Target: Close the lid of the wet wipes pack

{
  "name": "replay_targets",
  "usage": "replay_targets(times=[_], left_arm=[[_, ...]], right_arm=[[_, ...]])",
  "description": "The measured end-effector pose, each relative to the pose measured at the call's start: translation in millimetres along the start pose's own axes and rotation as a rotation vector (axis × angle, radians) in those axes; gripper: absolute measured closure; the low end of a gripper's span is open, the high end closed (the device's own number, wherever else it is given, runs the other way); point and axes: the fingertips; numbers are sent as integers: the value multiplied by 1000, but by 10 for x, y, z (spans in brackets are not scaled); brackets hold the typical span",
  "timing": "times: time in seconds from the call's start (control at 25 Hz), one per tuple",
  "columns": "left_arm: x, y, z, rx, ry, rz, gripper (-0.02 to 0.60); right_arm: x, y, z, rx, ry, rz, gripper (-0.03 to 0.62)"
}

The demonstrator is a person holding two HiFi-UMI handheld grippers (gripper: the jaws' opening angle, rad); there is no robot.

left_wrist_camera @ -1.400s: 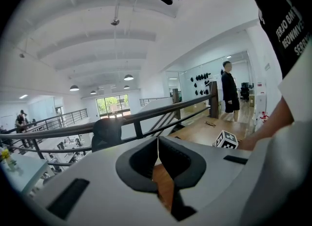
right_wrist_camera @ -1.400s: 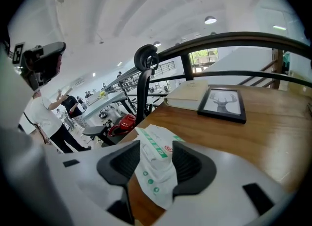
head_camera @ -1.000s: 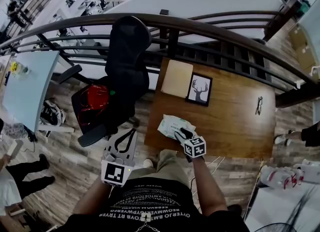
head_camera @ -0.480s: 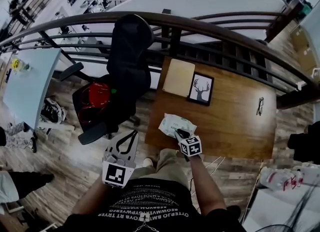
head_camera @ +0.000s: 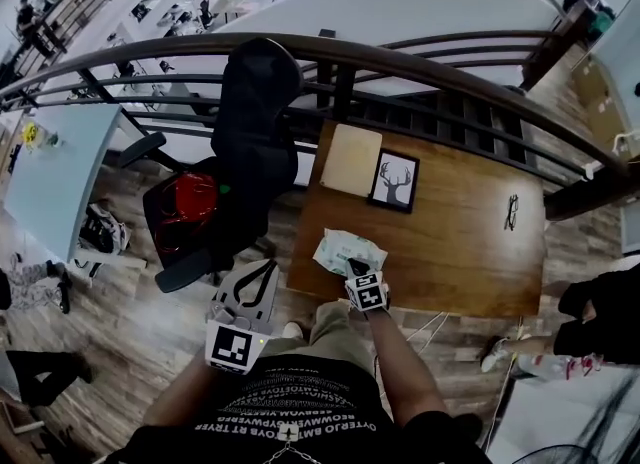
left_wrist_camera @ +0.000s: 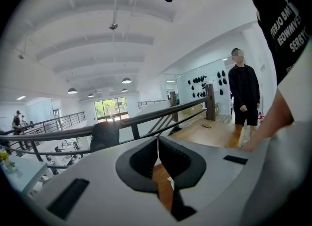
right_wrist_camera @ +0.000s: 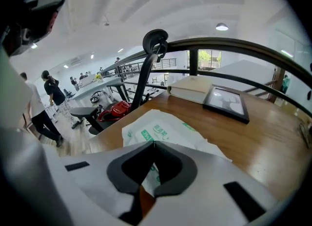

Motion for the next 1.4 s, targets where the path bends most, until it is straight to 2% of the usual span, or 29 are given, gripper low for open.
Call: replay_targets(times=[0.16, 0.52, 0.88, 1.08, 1.4], left_arm=[[86, 1, -122, 27, -11, 30, 552], [115, 128, -321, 110, -29, 42, 552], [-30, 391, -462, 167, -27, 24, 552], [-65, 537, -559, 201, -24, 26, 552], [6, 639, -603, 231, -18, 66, 552]], right_arm=[[-74, 162, -70, 9, 44, 10, 579], [-181, 1173, -596, 259, -33, 91, 579], [-487, 2279, -1200, 451, 2, 177, 580], [-741, 2798, -1481, 560, -12, 119, 580], [-1077, 3107, -1647, 595, 12, 88, 580]])
Point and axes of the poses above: the fingertips, and each gripper's own axes: y backward along the fingers, x to its right, z out of its underside, and after that the axes turned 6 degrees about x, right-handed
